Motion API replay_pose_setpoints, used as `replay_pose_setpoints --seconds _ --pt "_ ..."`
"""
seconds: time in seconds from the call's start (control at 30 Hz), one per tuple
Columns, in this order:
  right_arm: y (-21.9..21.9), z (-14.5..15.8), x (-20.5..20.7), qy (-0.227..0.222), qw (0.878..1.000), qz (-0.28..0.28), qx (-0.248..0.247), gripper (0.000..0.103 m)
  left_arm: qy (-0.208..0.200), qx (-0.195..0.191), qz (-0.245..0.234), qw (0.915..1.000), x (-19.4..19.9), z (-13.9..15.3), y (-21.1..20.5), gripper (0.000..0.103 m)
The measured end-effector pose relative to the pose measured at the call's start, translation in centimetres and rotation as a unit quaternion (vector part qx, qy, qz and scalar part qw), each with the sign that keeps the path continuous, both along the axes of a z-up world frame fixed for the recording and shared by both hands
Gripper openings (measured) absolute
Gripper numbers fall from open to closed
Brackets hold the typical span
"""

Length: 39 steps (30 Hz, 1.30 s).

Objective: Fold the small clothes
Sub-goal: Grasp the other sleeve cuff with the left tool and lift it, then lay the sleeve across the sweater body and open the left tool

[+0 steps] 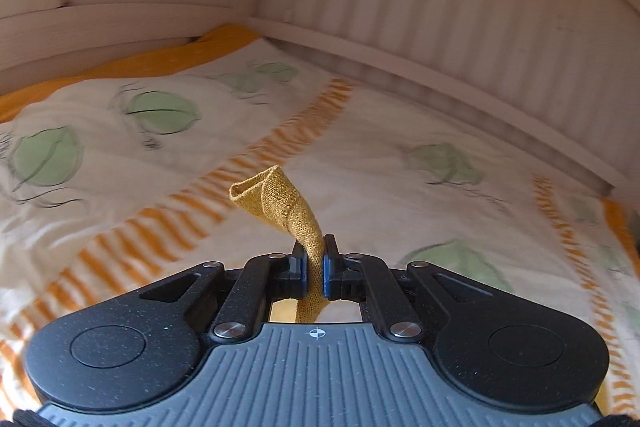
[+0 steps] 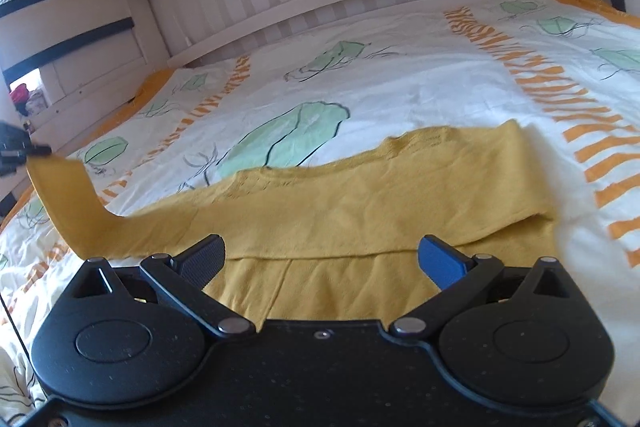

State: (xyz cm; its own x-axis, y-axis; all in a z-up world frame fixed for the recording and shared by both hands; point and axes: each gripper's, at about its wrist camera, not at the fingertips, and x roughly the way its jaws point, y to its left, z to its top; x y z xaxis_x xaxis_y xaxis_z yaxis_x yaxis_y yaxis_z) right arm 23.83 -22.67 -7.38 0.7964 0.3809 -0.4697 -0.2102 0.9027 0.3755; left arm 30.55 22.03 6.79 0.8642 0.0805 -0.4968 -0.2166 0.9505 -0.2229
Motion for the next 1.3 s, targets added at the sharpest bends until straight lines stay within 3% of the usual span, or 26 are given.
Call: replay_pose_setpoints --seconds 0.13,0.3,0.53,0.73,0.87,1.07,1.2,1.3 --pt "-1.2 0.5 0.2 0.0 1.0 -0.015 0.004 0.102 -0.002 -0.015 -0.049 0.9987 1.3 0.8 -5.7 0.006" --pt "-2.6 1.1 0.2 -0.003 0.999 -0.037 0.002 0.102 -0.001 -0.019 -0.112 0.9936 2.7 -0.1 -12.9 0.006" --pt "-3.8 1.1 0.4 0.007 0.999 -0.049 0.01 0.102 0.027 0.005 -0.181 0.9831 4.6 -4.3 -22.3 0.006" --pt "-4.0 1.3 0.4 -0.001 0.998 -0.054 -0.007 0.102 0.065 0.036 -0.229 0.9705 4.1 -8.4 -27.4 0.009" --pt "-4.1 1.2 0.4 0.004 0.998 -0.055 -0.008 0.102 0.071 0.037 -0.264 0.9613 3.5 -9.3 -28.8 0.029" --pt "-3.8 0.8 0.6 0.009 0.998 -0.055 -0.017 0.102 0.032 0.044 -0.291 0.9553 2.1 -8.0 -28.7 0.043" --pt "-3.5 0.4 0.5 0.006 0.998 -0.052 -0.026 0.102 0.018 0.061 -0.277 0.9588 0.9 -7.5 -27.6 0.045" --pt "-3.5 0.0 0.5 0.001 0.999 -0.044 -0.022 0.102 0.035 0.077 -0.245 0.9659 -0.1 -8.2 -25.5 0.047"
